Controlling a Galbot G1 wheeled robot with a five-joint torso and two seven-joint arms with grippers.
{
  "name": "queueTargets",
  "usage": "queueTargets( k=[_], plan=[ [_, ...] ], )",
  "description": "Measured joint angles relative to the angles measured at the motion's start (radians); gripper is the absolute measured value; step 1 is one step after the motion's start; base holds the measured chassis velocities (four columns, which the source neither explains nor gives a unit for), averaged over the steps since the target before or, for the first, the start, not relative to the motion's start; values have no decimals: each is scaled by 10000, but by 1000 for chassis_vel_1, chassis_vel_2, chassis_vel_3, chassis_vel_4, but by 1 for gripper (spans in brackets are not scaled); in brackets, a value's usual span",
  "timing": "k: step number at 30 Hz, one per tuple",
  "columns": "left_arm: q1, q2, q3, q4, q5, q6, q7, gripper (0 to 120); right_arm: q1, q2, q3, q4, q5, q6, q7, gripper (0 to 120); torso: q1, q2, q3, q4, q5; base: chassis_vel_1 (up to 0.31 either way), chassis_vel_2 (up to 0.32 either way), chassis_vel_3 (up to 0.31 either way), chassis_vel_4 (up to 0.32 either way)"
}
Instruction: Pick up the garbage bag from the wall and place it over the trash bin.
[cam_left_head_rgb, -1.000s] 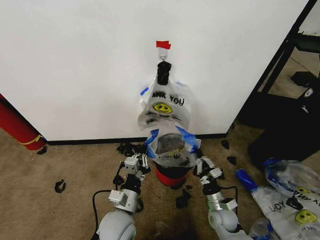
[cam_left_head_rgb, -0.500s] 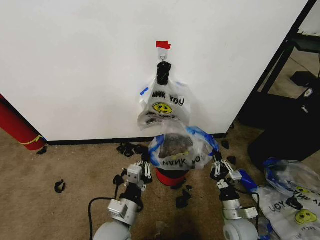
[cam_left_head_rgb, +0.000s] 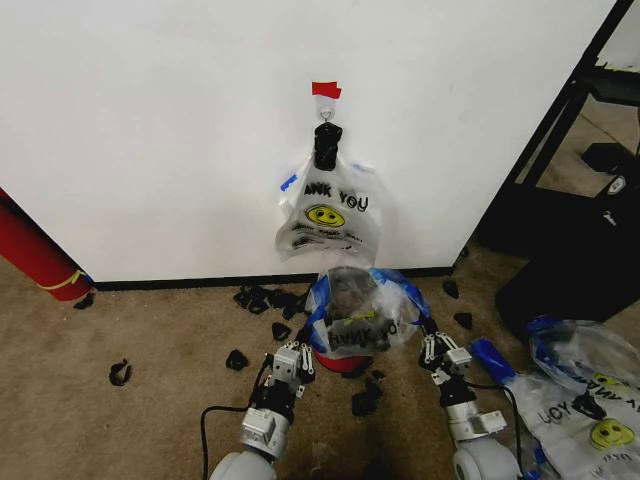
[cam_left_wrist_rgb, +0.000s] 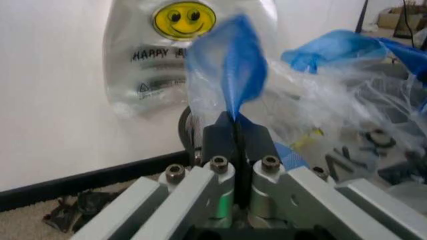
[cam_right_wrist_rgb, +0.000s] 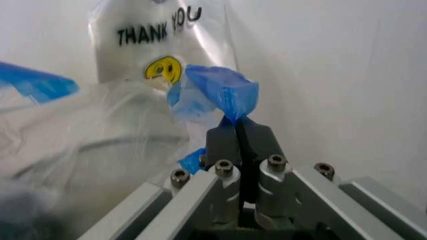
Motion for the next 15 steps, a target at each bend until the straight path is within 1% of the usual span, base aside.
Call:
queueTargets(
  k=[4,8,9,14,15],
  plan=[
    [63,5,-60,229,213,-201,62,0,214,31,25,-840,134,531,-584,0,0,0,0,1,1,0,0,0,0],
    [-90,-109,-131,845,462,-384,107,0,602,232,4,-2069,121,1210,-976,0,0,0,0,-1,1,0,0,0,0],
    [-90,-109,-131,845,462,-384,107,0,602,232,4,-2069,121,1210,-976,0,0,0,0,-1,1,0,0,0,0],
    [-483,-263,-160,1621,771,-437,151,0,1018,515,-20,-2853,217,1270,-974,0,1,0,1,-1,0,0,0,0,0],
    [-483,-263,-160,1621,771,-437,151,0,1018,515,-20,-2853,217,1270,-974,0,1,0,1,-1,0,0,0,0,0]
  ],
)
